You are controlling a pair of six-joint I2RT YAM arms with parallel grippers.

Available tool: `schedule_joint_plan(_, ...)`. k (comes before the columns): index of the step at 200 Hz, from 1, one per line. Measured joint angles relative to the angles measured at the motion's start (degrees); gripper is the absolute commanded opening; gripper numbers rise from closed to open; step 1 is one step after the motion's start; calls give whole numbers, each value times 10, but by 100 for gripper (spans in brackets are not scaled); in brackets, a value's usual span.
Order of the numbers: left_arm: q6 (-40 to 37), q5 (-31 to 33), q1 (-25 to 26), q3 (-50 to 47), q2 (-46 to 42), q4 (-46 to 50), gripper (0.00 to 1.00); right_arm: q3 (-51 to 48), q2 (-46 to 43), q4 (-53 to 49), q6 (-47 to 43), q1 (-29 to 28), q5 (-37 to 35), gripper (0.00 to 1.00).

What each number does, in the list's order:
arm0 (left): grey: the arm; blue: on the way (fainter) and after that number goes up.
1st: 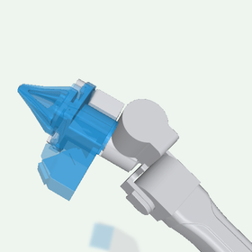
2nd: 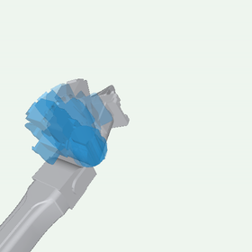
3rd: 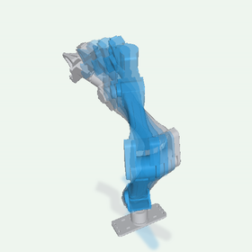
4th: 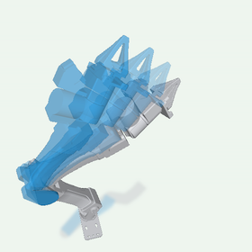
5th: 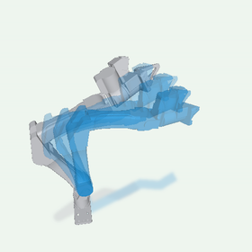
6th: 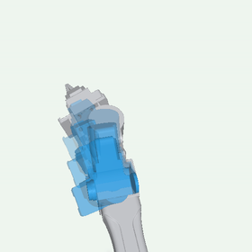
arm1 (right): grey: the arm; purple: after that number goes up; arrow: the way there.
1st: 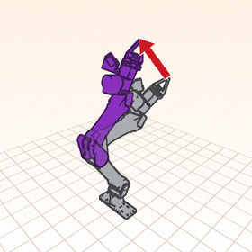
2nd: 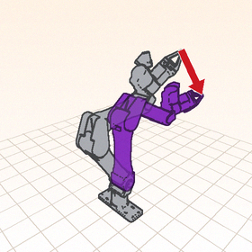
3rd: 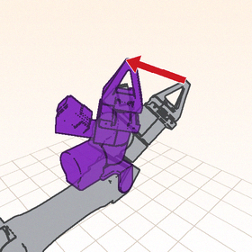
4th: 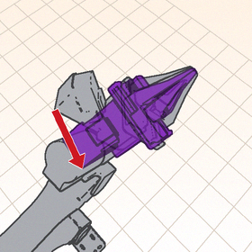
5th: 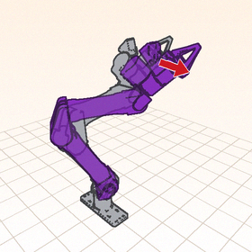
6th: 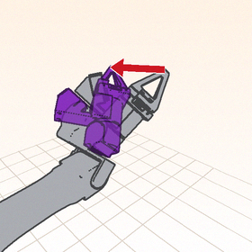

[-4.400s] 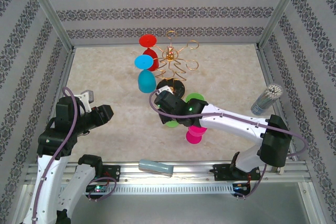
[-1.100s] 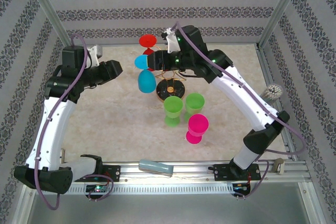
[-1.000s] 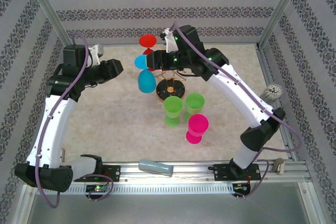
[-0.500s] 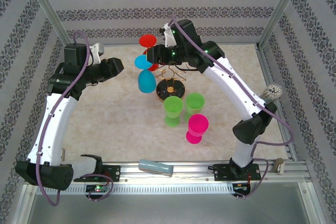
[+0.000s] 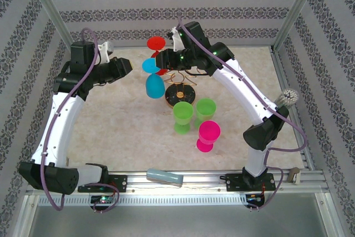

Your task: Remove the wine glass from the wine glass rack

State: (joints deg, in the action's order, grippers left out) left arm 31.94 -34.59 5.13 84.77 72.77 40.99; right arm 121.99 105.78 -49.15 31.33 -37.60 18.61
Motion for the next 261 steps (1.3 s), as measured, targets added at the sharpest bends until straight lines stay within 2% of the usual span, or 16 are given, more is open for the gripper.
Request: schedule_joint_plan(261,28,-25,39,0,71,-55,22,-7,2,0,0,0,-8,42)
